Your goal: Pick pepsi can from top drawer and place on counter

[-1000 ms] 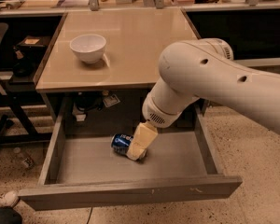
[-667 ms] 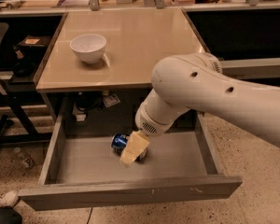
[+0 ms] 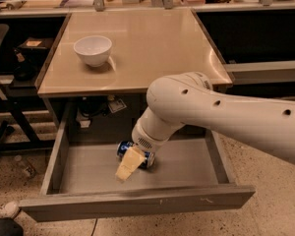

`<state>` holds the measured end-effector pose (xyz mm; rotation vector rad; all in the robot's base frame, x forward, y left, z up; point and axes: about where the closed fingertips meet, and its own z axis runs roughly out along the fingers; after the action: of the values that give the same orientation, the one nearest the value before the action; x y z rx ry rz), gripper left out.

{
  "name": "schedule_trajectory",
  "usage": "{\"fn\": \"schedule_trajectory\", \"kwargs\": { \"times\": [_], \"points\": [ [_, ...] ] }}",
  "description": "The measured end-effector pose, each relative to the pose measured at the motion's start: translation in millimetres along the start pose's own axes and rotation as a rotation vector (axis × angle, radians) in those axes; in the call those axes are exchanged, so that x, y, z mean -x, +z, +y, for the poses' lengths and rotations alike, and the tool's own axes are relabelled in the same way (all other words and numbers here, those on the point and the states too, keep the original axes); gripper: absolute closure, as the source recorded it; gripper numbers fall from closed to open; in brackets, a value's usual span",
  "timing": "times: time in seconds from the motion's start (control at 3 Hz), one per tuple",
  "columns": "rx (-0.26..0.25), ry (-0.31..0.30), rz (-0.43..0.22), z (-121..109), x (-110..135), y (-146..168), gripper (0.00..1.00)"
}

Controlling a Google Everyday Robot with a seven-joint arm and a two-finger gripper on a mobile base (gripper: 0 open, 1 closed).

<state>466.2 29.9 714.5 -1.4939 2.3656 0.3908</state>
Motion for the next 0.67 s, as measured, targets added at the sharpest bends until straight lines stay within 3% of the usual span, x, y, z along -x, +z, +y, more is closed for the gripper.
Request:
{"fn": "schedule_trajectory", "kwargs": {
  "times": [0.67],
  "points": [
    [-0.001, 0.060, -0.053, -1, 6, 32, 0.00]
  ]
}}
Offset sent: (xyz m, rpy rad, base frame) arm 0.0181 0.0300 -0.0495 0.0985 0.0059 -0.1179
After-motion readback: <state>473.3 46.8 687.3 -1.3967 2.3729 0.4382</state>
